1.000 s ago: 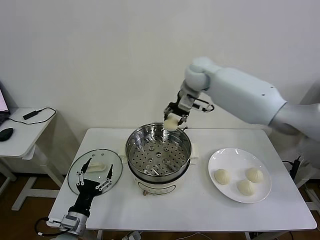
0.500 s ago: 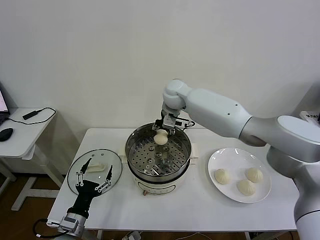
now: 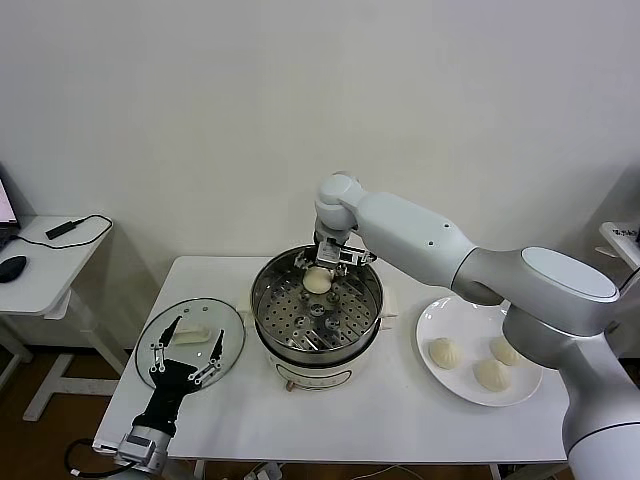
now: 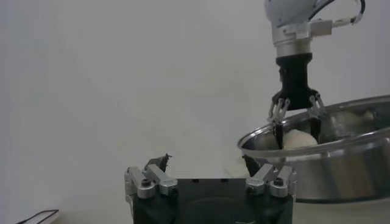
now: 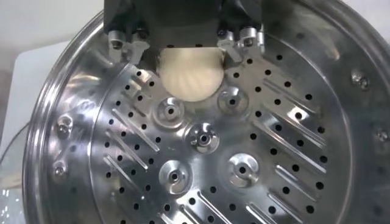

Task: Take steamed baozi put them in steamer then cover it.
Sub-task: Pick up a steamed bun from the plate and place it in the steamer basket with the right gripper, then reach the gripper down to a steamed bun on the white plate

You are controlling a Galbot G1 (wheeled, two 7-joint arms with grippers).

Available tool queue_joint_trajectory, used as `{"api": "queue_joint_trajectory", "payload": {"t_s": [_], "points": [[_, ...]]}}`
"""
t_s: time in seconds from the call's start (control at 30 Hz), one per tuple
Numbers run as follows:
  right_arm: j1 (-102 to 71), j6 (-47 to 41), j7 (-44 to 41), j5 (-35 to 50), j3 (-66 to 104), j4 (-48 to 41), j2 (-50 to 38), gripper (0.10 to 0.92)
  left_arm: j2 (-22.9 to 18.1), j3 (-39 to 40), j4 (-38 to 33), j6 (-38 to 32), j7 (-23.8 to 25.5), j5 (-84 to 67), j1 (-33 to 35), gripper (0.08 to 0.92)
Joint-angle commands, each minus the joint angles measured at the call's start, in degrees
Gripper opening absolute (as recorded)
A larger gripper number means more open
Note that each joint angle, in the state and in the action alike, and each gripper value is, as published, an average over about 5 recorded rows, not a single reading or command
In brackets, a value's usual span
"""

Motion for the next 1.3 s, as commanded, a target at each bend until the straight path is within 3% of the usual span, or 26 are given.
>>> {"api": "queue_joint_trajectory", "payload": {"t_s": [0.03,0.23,0.33,0.57,0.87,1.3], "points": [[0.11,-0.4,-1.23,4.06,0.44,1.5,-1.22,0.821,0.17,-0.17,0.01,-0.23,0.08,-0.08,0.01,0.823],[8.95,-12.67,-9.76,27.83,-3.21,11.52,-13.56,0.823,0.4,-0.07,0.15,-0.04,-0.04,-0.08,-0.17,0.823],[16.35,-22.99,-8.67,39.33,-8.96,15.49,-21.2,0.823,0.35,0.41,-0.17,0.69,-0.48,0.41,-0.34,0.823],[24.4,-36.47,-4.84,52.14,-23.39,17.32,-35.82,0.823,0.29,1.4,-0.87,1.81,-0.98,1.67,-0.5,0.823],[15.85,-42.03,-0.05,53.86,-29.87,18.86,-44.78,0.823,0.2,1.32,-1.19,1.78,-1.09,1.65,-0.41,0.823],[-1.49,-42.82,5.92,46.81,-21.23,16.5,-43.34,0.823,0.28,1.19,-0.6,1.75,-1.41,1.9,-0.16,0.823]]}}
